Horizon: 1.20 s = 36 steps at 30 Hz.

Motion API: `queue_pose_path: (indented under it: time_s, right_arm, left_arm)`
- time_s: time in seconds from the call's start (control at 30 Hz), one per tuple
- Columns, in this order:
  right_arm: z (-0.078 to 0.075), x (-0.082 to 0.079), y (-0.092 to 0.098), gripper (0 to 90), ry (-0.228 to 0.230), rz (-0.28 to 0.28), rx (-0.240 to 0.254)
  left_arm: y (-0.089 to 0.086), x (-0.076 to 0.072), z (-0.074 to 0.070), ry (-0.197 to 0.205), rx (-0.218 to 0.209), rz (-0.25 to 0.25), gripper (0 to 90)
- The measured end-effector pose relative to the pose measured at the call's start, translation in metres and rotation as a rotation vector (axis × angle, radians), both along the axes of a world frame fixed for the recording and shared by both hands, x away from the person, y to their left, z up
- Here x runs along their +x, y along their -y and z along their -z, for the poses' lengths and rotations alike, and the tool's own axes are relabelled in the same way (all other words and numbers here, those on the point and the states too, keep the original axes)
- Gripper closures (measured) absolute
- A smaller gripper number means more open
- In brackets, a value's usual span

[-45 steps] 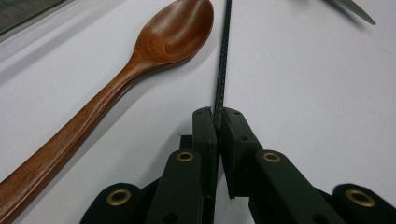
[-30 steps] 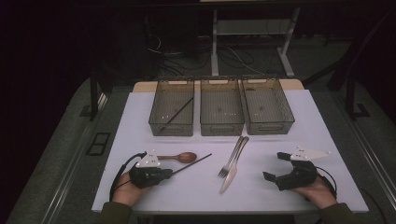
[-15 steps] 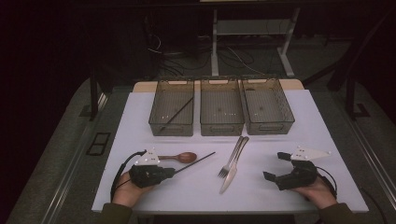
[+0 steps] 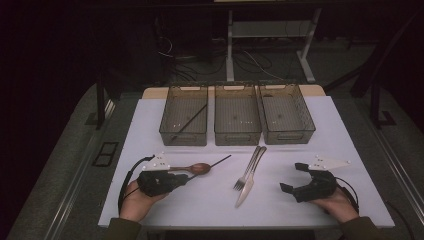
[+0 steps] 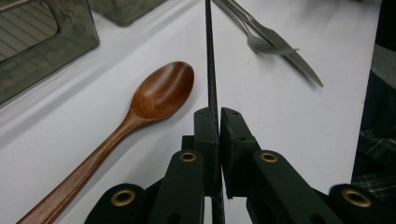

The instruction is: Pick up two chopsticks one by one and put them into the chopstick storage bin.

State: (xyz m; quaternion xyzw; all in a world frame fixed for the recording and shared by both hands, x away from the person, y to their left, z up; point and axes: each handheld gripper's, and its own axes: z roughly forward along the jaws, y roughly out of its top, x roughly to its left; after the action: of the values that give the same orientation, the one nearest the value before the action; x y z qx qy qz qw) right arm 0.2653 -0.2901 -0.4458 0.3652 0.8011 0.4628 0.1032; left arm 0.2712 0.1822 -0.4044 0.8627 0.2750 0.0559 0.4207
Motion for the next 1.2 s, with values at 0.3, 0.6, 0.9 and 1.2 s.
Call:
queue_pose_path:
  time_s: [0.3, 0.6, 0.9, 1.2]
  right_arm:
    - [-0.001, -0.002, 0.000, 1.4, 0.006, 0.002, -0.002]
    - [-0.001, -0.002, 0.000, 1.5, 0.006, 0.011, -0.002]
    - [-0.001, -0.002, 0.001, 1.4, 0.005, 0.012, -0.003]
    - [-0.001, -0.003, 0.002, 1.4, 0.002, 0.018, 0.000]
  left_arm:
    - [0.003, 0.007, -0.014, 0.009, -0.008, -0.055, 84.9]
    - [0.001, 0.024, -0.029, 0.033, -0.020, -0.122, 84.9]
    - [-0.001, 0.047, -0.044, 0.049, -0.036, -0.178, 84.9]
    - [0.002, 0.072, -0.059, 0.069, -0.029, -0.210, 84.9]
